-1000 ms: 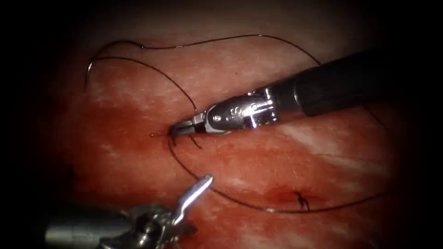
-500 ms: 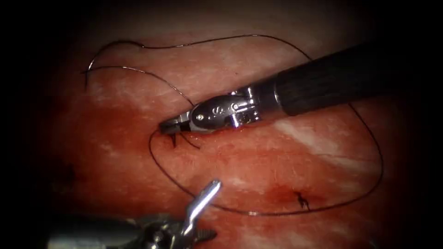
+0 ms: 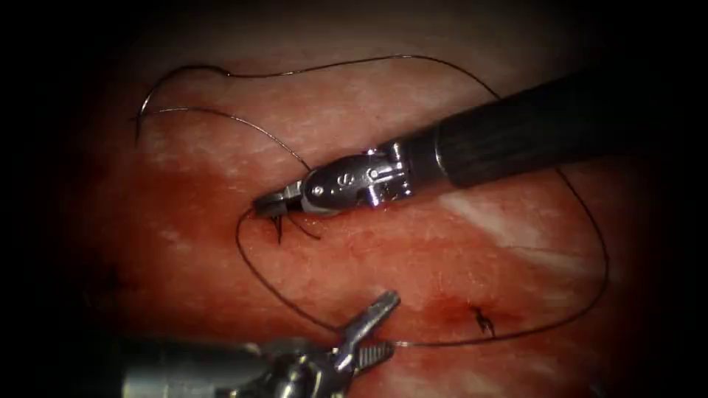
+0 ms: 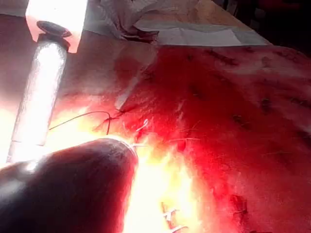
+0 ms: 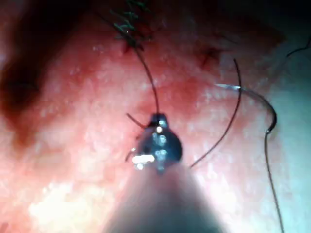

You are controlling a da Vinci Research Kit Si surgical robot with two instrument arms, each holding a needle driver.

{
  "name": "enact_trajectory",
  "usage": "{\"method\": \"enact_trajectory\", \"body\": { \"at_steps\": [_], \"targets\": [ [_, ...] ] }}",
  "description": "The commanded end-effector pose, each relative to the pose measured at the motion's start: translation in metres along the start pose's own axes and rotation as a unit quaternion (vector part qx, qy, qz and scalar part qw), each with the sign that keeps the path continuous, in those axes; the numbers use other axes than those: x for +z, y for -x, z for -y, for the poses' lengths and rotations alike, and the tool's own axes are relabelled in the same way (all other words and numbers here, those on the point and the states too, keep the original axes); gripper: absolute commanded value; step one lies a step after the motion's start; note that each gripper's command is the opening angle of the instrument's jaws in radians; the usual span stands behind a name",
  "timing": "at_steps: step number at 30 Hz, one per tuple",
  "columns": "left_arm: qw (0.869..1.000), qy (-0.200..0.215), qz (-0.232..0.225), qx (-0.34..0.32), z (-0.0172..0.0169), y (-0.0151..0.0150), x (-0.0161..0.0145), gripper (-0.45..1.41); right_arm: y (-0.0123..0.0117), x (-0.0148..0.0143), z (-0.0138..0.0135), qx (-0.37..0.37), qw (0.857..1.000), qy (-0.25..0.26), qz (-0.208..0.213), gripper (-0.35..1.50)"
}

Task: Wound Closure

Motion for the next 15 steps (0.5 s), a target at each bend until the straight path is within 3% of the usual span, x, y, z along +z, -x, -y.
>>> {"method": "enact_trajectory", "body": {
  "at_steps": [1,8,15],
  "targets": [
    [1.000,0.000,-0.001,0.001,-0.0004,0.0001,0.0007,-0.45,0.0001,0.0006,0.0002,0.000,1.000,-0.001,0.001,-0.35],
    [0.999,0.023,-0.028,0.015,-0.0008,0.0010,-0.0022,-0.45,0.0002,-0.0001,-0.0004,0.004,1.000,0.003,-0.004,-0.35],
    [0.997,0.058,-0.019,0.048,-0.0012,0.0057,-0.0072,-0.45,0.0000,-0.0029,-0.0009,0.013,1.000,0.019,-0.021,-0.35]
  ]
}}
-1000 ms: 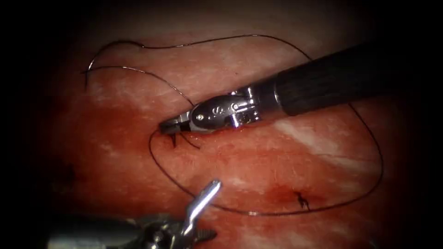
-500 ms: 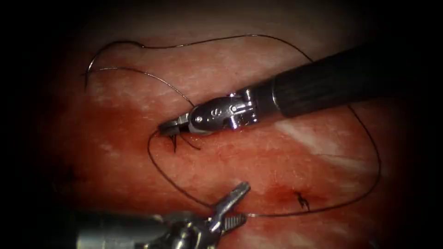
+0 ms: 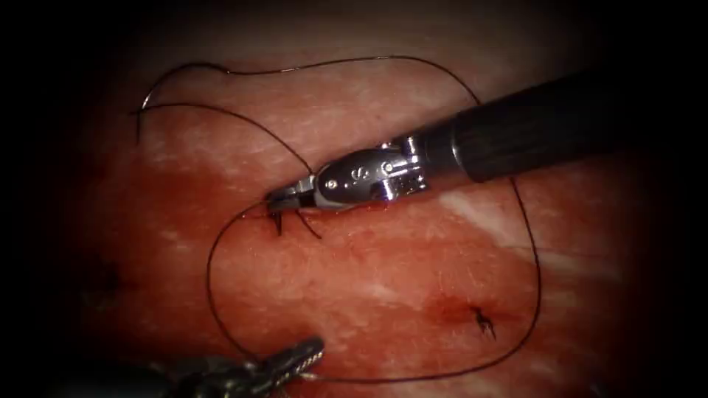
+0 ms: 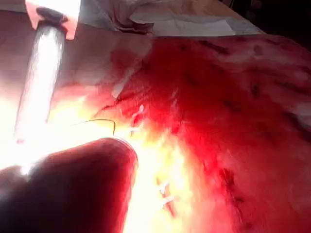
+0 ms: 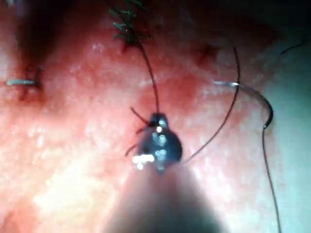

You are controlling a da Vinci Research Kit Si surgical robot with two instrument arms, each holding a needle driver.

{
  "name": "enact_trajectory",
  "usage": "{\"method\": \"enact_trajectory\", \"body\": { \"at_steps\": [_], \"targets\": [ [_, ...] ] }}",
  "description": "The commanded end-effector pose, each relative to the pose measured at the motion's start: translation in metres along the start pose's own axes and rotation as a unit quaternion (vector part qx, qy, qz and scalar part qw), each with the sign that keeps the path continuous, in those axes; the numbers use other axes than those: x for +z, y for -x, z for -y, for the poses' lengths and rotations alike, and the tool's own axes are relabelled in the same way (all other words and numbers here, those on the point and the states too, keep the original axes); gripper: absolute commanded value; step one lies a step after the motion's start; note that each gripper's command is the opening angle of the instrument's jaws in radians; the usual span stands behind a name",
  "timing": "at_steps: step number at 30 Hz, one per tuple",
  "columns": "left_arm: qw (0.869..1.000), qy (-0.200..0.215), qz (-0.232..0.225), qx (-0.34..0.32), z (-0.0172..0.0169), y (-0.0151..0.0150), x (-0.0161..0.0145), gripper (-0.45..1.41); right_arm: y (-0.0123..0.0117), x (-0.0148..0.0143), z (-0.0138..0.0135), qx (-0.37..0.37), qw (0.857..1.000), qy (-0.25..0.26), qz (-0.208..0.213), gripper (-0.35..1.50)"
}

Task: Wound Closure

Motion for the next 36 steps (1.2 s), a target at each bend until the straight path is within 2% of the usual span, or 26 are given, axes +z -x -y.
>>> {"method": "enact_trajectory", "body": {
  "at_steps": [1,10,13,14,19,20,21,23,26,27,31,33,34,35,36],
  "targets": [
    [1.000,0.006,0.002,0.003,-0.0007,0.0005,0.0001,-0.45,0.0004,0.0000,0.0000,0.002,1.000,0.003,-0.002,-0.35],
    [0.999,0.013,0.042,0.017,-0.0019,0.0057,-0.0037,-0.45,0.0002,-0.0023,0.0005,0.009,1.000,0.013,-0.009,-0.35],
    [0.998,0.013,0.063,0.018,-0.0017,0.0080,-0.0041,-0.45,-0.0003,-0.0030,0.0011,0.009,1.000,0.011,-0.014,-0.35],
    [0.997,0.013,0.075,0.021,-0.0015,0.0096,-0.0041,-0.45,-0.0007,-0.0036,0.0016,0.009,1.000,0.010,-0.018,-0.35],
    [0.995,0.015,0.096,0.032,-0.0009,0.0126,-0.0032,-0.45,-0.0016,-0.0049,0.0022,0.012,0.999,0.008,-0.031,-0.35],
    [0.994,0.013,0.100,0.042,-0.0008,0.0133,-0.0026,-0.45,-0.0020,-0.0055,0.0023,0.013,0.999,0.009,-0.040,0.02],
    [0.994,0.013,0.103,0.044,-0.0007,0.0135,-0.0023,-0.45,-0.0021,-0.0058,0.0023,0.015,0.999,0.011,-0.044,0.24],
    [0.993,0.014,0.106,0.055,-0.0007,0.0136,-0.0017,-0.45,-0.0023,-0.0063,0.0019,0.020,0.998,0.020,-0.059,0.47],
    [0.992,0.014,0.109,0.069,-0.0008,0.0132,-0.0012,-0.45,-0.0028,-0.0073,0.0006,0.031,0.995,0.038,-0.086,0.93],
    [0.991,0.014,0.110,0.072,-0.0008,0.0130,-0.0011,-0.45,-0.0029,-0.0077,0.0002,0.035,0.994,0.044,-0.091,1.01],
    [0.990,0.015,0.114,0.085,-0.0007,0.0121,-0.0011,-0.45,-0.0036,-0.0089,-0.0011,0.046,0.992,0.053,-0.104,1.28],
    [0.989,0.015,0.116,0.088,-0.0006,0.0119,-0.0010,-0.45,-0.0039,-0.0091,-0.0015,0.049,0.991,0.058,-0.110,1.30],
    [0.989,0.015,0.117,0.091,-0.0006,0.0119,-0.0010,-0.45,-0.0040,-0.0091,-0.0017,0.051,0.991,0.060,-0.113,1.28],
    [0.989,0.016,0.117,0.093,-0.0006,0.0118,-0.0009,-0.45,-0.0040,-0.0088,-0.0021,0.052,0.990,0.063,-0.113,1.18],
    [0.988,0.016,0.117,0.096,-0.0006,0.0118,-0.0008,-0.45,-0.0040,-0.0084,-0.0023,0.053,0.990,0.065,-0.112,0.91]
  ]
}}
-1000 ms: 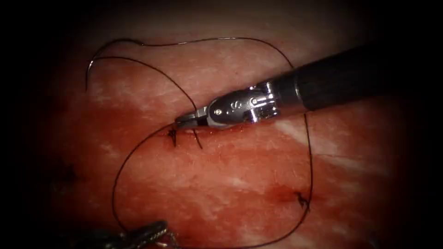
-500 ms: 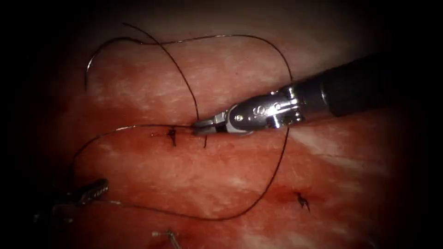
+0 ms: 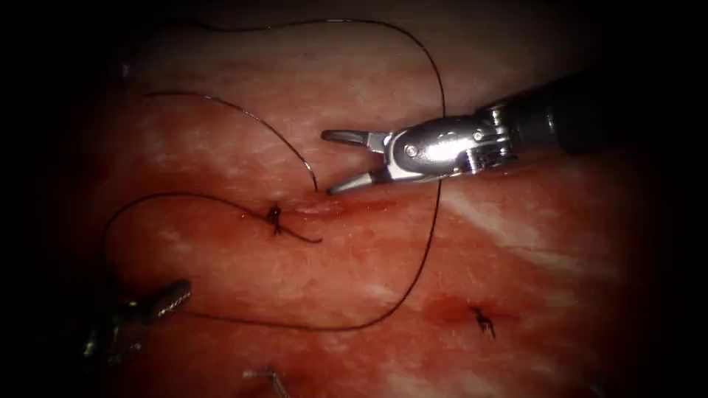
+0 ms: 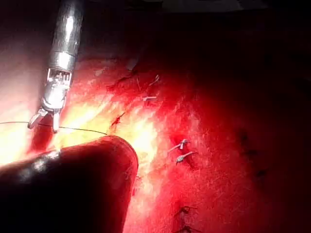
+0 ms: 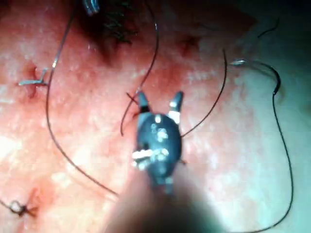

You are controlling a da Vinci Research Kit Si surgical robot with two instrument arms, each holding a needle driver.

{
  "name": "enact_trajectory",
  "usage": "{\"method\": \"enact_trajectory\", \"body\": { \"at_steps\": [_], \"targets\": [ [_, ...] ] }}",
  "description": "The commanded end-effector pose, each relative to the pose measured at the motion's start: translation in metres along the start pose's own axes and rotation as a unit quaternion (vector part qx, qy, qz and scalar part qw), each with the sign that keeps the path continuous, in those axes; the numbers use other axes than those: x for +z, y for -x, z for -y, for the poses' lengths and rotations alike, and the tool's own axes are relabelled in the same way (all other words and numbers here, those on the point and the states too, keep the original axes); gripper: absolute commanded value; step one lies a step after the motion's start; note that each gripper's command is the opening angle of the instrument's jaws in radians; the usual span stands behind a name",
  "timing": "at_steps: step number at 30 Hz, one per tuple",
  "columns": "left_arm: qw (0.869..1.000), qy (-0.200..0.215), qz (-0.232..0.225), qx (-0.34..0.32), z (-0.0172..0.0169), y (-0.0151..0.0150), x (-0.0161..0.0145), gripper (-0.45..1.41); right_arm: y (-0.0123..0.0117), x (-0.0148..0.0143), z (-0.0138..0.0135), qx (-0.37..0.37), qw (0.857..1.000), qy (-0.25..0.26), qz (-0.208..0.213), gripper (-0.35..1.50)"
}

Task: Wound Closure

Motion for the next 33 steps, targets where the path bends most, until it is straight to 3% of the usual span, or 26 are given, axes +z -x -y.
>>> {"method": "enact_trajectory", "body": {
  "at_steps": [1,2,7,9,11,17,25,33],
  "targets": [
    [1.000,0.001,0.001,0.003,-0.0005,-0.0006,0.0007,-0.45,0.0008,0.0026,-0.0005,-0.002,1.000,-0.001,0.010,-0.10],
    [1.000,0.001,0.002,0.006,-0.0004,-0.0007,0.0007,-0.45,0.0009,0.0033,-0.0008,-0.002,1.000,-0.007,0.014,-0.35],
    [1.000,-0.001,0.004,0.016,-0.0003,-0.0012,0.0011,-0.45,0.0022,0.0080,-0.0016,-0.007,0.999,-0.048,0.024,-0.35],
    [1.000,-0.001,0.004,0.025,-0.0002,-0.0014,0.0013,-0.45,0.0032,0.0112,-0.0017,0.007,0.995,-0.088,0.037,-0.35],
    [0.999,-0.001,0.004,0.033,0.0000,-0.0014,0.0012,-0.45,0.0040,0.0140,-0.0019,0.025,0.990,-0.138,0.025,-0.35],
    [0.998,-0.005,-0.004,0.061,0.0003,-0.0020,0.0003,-0.45,0.0058,0.0186,-0.0024,0.034,0.984,-0.171,0.016,-0.35],
    [0.996,-0.015,-0.008,0.082,0.0008,-0.0019,-0.0004,-0.45,0.0091,0.0228,-0.0017,0.063,0.971,-0.226,0.033,-0.35],
    [0.996,-0.024,-0.008,0.085,0.0010,-0.0005,0.0015,-0.45,0.0088,0.0222,-0.0006,0.094,0.959,-0.264,0.032,-0.35]
  ]
}}
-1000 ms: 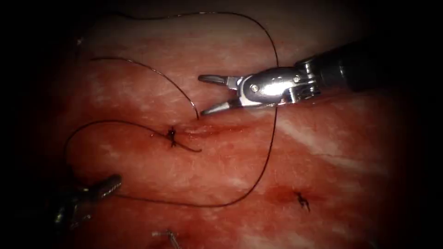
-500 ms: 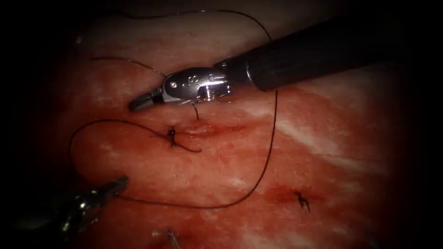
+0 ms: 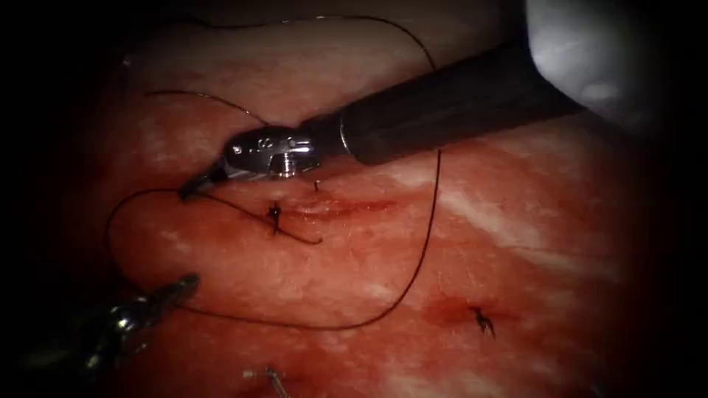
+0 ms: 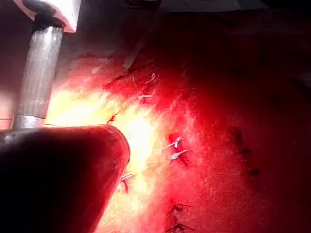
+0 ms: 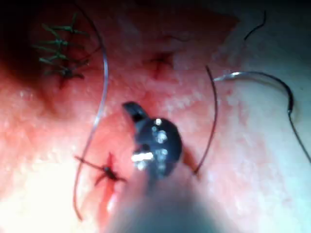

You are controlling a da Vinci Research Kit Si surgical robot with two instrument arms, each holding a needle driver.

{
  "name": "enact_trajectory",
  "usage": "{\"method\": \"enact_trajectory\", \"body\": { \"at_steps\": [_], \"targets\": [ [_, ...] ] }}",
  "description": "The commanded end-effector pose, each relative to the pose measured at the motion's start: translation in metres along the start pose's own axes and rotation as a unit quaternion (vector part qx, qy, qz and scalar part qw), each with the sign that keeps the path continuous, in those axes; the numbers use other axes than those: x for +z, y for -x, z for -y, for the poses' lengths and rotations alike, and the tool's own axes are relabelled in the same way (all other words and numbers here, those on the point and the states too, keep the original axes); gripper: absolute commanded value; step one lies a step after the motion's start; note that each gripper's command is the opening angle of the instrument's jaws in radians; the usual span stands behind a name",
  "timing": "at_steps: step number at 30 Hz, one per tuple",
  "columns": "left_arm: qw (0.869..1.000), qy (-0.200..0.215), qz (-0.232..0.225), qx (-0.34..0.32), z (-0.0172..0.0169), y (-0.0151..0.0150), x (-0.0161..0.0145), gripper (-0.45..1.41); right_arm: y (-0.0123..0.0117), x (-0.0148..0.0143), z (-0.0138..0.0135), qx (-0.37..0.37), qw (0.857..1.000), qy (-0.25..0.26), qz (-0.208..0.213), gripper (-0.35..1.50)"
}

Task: Wound Closure

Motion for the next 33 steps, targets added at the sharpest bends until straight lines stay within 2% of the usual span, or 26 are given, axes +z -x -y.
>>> {"method": "enact_trajectory", "body": {
  "at_steps": [1,8,15,28,33],
  "targets": [
    [1.000,0.001,0.000,0.000,-0.0007,-0.0003,0.0010,-0.45,-0.0002,0.0004,0.0005,0.001,1.000,-0.002,-0.001,-0.35],
    [1.000,0.001,0.001,0.000,-0.0024,0.0023,0.0049,-0.45,-0.0014,0.0001,0.0026,0.004,1.000,-0.012,-0.026,-0.35],
    [1.000,0.000,0.002,0.006,-0.0047,0.0039,0.0079,-0.45,-0.0023,-0.0017,0.0037,0.009,0.998,0.009,-0.059,-0.35],
    [1.000,0.019,-0.002,0.002,-0.0067,0.0023,0.0120,-0.45,-0.0062,-0.0041,0.0051,0.027,0.993,0.058,-0.103,-0.35],
    [0.999,0.029,-0.024,-0.008,-0.0070,0.0011,0.0145,-0.45,-0.0078,-0.0051,0.0059,0.031,0.987,0.069,-0.145,-0.35]
  ]
}}
